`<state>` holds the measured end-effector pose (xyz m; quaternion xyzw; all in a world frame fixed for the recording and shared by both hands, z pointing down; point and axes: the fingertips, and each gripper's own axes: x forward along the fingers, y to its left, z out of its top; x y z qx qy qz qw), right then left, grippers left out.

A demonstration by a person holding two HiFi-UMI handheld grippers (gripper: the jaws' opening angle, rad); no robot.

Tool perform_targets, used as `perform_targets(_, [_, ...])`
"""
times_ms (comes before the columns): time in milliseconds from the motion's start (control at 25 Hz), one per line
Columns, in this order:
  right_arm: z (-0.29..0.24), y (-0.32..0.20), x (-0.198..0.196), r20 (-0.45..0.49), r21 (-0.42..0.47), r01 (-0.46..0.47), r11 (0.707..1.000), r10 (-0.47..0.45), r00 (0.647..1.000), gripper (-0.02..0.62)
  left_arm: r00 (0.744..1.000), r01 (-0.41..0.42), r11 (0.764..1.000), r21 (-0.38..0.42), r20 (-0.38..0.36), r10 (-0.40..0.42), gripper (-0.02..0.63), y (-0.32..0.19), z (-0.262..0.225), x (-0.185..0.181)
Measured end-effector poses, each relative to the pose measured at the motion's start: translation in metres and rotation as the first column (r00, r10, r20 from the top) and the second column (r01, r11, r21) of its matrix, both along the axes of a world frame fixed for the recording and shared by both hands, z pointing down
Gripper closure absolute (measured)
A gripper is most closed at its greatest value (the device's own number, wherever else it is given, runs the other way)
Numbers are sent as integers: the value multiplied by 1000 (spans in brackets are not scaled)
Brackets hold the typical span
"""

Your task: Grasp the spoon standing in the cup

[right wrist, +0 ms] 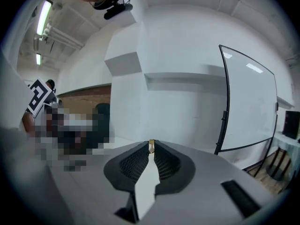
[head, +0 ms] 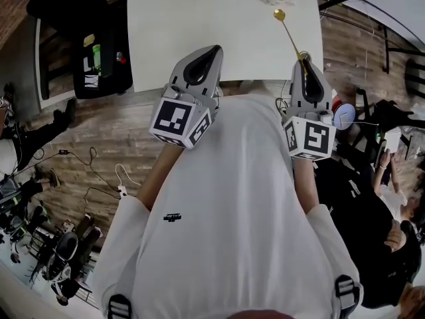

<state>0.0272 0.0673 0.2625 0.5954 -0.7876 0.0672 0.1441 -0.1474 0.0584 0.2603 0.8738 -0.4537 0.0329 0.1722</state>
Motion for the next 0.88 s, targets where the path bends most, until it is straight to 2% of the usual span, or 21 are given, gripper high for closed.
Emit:
perform_targets(320, [-6, 4, -5, 7, 22, -4, 1000, 4, 1000, 557, 1000, -10, 1000, 1, 9, 10, 621, 5, -2, -1])
perform_targets(880, [-3, 3, -7, 3, 8, -19, 1000, 19, 1000, 557, 999, -34, 999, -15, 12, 34, 620, 1, 3, -1])
